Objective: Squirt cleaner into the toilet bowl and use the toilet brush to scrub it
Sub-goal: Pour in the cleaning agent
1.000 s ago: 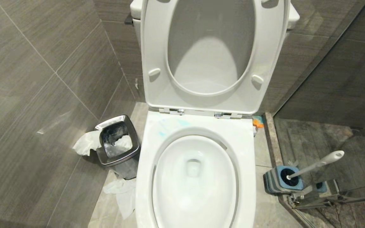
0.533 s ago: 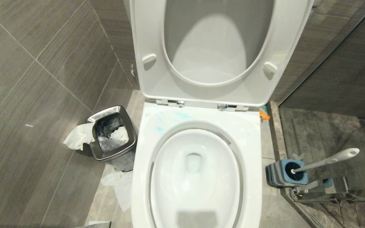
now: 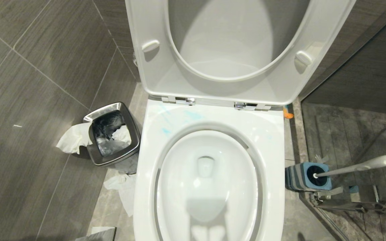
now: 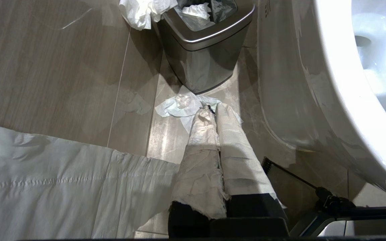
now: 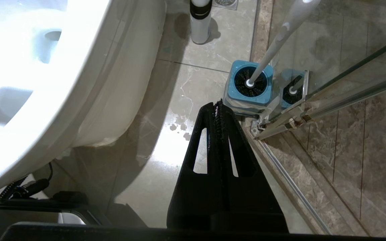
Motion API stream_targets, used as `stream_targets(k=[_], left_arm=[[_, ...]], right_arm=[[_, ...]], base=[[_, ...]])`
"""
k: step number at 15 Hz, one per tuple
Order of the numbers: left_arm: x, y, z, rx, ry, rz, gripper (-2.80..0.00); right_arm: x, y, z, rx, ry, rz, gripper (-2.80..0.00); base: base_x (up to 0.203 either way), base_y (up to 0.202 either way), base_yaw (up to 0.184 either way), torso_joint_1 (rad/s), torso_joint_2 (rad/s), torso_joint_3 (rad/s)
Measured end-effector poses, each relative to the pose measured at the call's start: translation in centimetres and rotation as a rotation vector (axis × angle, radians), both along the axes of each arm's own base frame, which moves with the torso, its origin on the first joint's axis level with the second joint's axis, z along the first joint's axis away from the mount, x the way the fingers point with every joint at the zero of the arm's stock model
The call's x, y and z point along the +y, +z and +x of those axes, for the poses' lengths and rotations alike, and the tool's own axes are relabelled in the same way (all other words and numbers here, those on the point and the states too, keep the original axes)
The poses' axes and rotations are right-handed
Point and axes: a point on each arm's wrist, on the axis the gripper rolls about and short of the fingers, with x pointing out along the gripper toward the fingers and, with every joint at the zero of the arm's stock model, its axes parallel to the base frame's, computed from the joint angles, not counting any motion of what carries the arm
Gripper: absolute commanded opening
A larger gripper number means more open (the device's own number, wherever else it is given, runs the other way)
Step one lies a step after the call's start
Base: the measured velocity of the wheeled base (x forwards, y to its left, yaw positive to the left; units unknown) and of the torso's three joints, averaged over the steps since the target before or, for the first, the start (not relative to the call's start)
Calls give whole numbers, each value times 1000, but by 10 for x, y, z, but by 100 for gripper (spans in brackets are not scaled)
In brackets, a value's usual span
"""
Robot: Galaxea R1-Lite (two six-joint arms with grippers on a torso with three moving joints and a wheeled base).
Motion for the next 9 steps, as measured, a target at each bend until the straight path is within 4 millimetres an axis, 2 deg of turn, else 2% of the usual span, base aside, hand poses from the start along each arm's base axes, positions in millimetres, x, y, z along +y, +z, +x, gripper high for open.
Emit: stream_targets(k=[4,9], left_arm=[[0,0,0,-1,0,0,-280],[0,0,0,2,0,0,-280]], right_arm=[[0,0,0,-1,1,-1,-280],[0,0,0,-1,1,-1,-280]], base=[[0,0,0,0,1,-43],[0,0,0,6,0,-180]])
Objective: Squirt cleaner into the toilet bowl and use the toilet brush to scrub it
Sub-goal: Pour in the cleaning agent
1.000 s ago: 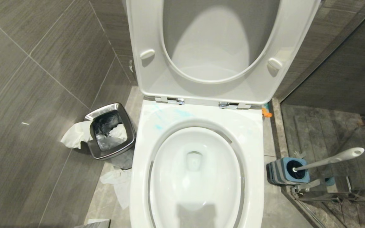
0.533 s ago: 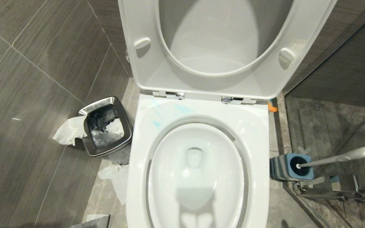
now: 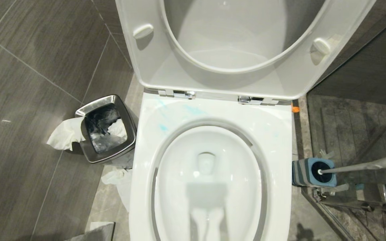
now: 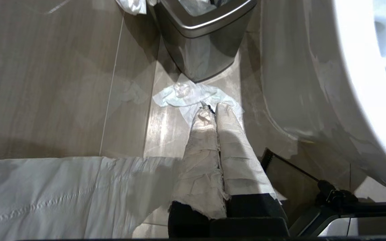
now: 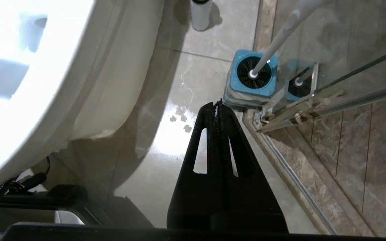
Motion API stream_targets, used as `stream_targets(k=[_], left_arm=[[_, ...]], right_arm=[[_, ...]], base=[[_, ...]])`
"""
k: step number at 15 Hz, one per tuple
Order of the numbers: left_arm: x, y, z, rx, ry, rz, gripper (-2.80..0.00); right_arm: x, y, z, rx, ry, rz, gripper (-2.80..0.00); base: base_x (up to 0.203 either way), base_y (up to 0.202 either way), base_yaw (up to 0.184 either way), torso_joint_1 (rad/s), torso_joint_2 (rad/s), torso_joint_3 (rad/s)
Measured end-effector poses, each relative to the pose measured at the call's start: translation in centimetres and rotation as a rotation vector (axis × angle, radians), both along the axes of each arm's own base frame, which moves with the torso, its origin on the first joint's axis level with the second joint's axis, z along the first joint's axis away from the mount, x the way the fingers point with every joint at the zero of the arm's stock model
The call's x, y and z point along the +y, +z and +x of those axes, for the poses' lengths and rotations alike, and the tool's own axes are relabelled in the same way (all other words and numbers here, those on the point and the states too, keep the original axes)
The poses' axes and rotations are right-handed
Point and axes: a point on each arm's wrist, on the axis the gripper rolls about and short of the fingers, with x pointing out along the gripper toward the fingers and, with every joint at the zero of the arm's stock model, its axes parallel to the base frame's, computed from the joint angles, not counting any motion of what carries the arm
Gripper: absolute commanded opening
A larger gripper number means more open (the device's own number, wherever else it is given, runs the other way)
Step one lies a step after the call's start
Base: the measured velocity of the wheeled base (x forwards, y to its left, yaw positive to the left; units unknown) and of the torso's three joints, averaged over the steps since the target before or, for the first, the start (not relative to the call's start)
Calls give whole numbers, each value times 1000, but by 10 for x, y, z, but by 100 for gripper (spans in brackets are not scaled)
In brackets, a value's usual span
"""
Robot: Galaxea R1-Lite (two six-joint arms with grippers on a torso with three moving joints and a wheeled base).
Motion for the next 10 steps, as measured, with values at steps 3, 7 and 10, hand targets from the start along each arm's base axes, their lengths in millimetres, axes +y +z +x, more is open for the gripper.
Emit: stream_targets(k=[3,7,10], left_arm=[[0,0,0,-1,0,2,-280],[0,0,0,0,0,2,-280],[0,0,0,0,0,2,-280]], right_arm=[[0,0,0,0,0,0,-280],[0,0,0,0,0,0,-280],[0,0,0,0,0,0,-280]], base=[[0,0,0,3,4,-200],[0,0,0,4,4,-98],[0,0,0,0,0,0]])
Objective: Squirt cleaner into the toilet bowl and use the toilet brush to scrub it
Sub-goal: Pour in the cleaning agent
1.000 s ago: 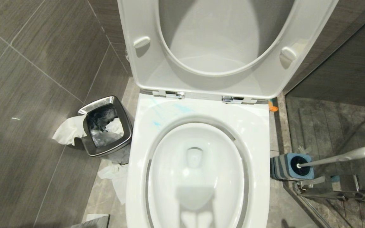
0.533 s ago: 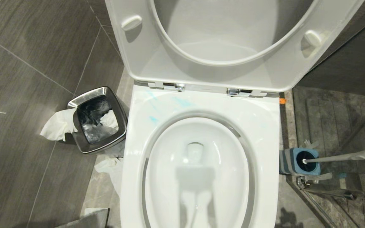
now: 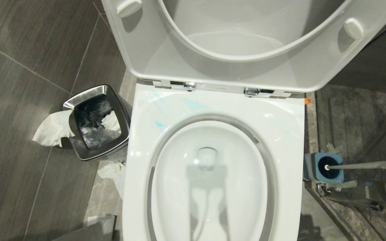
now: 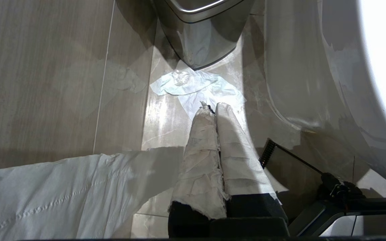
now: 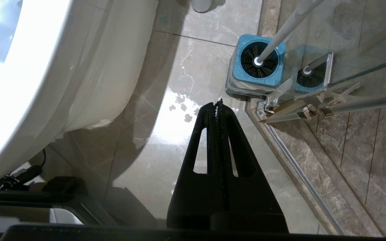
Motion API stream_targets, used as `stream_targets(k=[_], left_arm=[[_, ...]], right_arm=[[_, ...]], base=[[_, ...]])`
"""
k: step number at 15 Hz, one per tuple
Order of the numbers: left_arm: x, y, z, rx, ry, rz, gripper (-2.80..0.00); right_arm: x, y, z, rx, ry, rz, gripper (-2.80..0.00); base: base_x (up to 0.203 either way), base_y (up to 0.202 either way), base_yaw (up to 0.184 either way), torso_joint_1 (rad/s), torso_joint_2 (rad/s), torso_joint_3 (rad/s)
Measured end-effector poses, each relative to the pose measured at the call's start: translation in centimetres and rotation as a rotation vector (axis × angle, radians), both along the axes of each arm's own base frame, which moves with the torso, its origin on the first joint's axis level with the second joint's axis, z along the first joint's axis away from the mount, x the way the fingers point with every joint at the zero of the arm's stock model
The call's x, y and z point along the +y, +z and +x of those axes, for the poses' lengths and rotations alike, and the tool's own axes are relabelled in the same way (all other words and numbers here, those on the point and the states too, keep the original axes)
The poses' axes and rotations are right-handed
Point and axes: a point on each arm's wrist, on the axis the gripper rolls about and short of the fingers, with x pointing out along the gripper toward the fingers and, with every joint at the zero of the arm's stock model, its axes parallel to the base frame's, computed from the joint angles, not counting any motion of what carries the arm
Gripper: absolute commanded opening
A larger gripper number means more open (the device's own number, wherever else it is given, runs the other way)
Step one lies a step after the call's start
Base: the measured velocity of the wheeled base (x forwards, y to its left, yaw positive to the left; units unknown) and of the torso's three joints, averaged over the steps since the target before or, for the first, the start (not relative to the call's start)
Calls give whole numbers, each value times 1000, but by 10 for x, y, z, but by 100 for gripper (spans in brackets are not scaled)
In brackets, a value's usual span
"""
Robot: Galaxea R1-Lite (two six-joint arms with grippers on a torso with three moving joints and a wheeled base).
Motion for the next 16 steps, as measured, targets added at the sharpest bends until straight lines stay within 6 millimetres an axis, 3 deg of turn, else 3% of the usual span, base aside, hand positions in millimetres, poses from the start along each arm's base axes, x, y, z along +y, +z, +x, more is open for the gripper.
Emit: stream_targets(k=[16], left_arm=[[0,0,0,-2,-2,-3,-280]], right_arm=[[0,0,0,2,-8,-11,-280]], base=[[0,0,0,0,1,-33]])
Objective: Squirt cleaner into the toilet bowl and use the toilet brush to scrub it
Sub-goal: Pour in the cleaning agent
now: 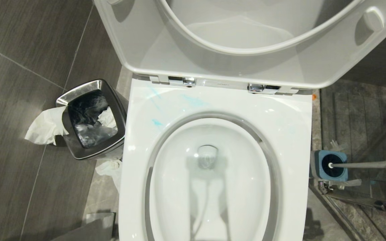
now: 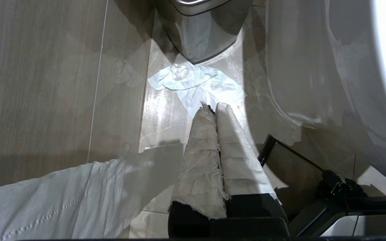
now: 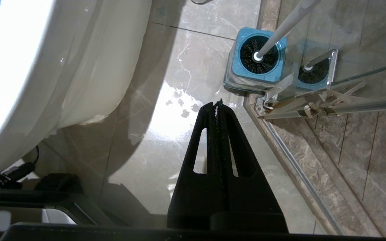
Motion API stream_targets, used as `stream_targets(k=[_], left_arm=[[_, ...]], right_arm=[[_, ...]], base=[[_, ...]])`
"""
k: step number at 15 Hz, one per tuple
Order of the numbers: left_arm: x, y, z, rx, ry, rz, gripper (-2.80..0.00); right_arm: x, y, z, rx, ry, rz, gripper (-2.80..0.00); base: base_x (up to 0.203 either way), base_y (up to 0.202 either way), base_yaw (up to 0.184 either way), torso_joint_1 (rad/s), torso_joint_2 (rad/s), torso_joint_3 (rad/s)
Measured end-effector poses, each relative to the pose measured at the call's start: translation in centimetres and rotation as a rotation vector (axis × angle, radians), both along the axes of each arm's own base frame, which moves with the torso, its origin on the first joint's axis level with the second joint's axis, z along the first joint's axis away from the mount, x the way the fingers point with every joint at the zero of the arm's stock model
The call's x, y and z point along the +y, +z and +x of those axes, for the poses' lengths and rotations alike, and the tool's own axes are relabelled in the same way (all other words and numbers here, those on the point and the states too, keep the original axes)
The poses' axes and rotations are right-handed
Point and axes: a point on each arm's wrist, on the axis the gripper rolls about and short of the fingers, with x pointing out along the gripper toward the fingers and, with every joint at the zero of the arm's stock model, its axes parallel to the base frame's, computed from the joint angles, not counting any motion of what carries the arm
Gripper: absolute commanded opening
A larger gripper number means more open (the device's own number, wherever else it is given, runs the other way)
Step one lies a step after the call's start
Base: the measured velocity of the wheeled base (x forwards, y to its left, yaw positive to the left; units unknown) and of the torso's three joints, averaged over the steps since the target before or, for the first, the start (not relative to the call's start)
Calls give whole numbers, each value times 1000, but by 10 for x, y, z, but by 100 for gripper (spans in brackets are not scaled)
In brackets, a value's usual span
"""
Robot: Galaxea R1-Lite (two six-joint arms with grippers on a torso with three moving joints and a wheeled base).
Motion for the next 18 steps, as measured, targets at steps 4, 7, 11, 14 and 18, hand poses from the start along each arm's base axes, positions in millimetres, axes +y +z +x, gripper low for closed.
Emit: stream_targets(k=[4,7,11,14,18], left_arm=[[0,0,0,0,0,0,-280],[0,0,0,0,0,0,-280],[0,0,0,0,0,-1,-280],[0,0,0,0,0,0,-280],[0,0,0,0,0,0,-280]], right_arm=[[0,6,-2,29,-19,13,-280],[-1,26,-3,153,-50,26,-280],[-1,71,21,268,-64,93,-280],[-1,95,69,358,-86,143,-280],[0,89,152,365,-106,97,-280]], base=[[0,0,0,0,0,0],[0,0,0,0,0,0],[0,0,0,0,0,0],[0,0,0,0,0,0],[0,0,0,0,0,0]])
